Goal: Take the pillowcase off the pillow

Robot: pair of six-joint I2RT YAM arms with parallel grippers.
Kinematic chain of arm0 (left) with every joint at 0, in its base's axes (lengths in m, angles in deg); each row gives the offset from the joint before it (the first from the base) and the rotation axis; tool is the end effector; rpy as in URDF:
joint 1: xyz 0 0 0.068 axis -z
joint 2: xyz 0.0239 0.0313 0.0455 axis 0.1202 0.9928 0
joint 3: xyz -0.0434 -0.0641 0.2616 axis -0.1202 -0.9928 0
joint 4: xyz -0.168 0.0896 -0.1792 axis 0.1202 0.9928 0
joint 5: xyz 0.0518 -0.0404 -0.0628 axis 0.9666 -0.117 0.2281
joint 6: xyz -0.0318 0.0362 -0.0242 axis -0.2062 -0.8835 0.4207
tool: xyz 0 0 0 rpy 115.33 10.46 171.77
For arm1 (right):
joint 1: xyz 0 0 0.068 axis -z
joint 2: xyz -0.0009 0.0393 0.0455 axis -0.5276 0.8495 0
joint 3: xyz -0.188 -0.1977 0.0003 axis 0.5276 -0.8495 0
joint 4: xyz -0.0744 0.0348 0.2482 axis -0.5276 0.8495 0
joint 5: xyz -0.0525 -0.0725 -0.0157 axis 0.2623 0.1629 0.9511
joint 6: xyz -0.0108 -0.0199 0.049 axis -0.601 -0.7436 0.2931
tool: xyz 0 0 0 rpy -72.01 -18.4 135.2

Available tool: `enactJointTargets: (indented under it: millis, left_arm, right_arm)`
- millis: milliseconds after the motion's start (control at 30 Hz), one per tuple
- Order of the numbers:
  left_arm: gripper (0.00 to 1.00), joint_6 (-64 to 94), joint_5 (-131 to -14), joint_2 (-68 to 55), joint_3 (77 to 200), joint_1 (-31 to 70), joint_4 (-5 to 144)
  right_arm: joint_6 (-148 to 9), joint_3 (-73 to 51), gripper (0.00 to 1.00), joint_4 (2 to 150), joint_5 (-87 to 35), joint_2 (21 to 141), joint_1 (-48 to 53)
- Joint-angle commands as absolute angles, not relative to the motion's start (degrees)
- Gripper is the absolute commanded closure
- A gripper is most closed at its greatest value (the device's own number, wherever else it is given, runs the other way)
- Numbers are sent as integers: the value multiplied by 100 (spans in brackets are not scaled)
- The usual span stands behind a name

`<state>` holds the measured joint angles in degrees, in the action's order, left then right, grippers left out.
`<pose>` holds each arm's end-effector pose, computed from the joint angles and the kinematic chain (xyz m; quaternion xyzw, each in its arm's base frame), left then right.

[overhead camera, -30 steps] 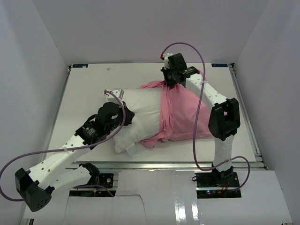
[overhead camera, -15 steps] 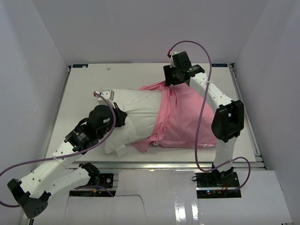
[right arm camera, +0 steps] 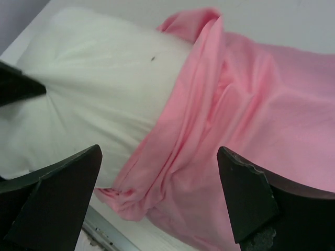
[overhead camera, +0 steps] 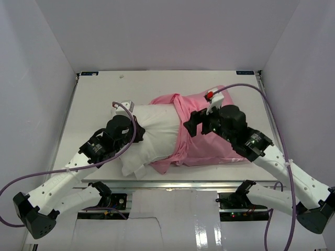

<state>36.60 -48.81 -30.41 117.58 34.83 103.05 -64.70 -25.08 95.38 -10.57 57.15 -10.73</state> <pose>0.1515 -0.1223 0.3218 -0.0042 0.8685 -0.2002 0.4535 0.1668 0.1468 0.3840 -0.1710 0.7771 0.2279 0.5611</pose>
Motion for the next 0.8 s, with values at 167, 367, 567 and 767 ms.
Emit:
enactJointTargets:
  millis: [167,367,567,767]
  left_arm:
    - [100,3817,-5359,-2720,12436,3476,9971]
    - [100,3800,-5631,-2659,12603,3476,9962]
    - [100,3510,-5263,-2431,13322,3432,10576]
    - [100,3334,-5527,-2360,13851,3406,10990]
  right_arm:
    - [-5320,-4401,6,8993,633,5197,-3063]
    - [-4984,-4709,9,8511,1285,5986,-3513]
    - [-4519,-4823,65,8747,2332,6402,-3338]
    - [-4369,-5551,90,8633,2209,5725,-2452]
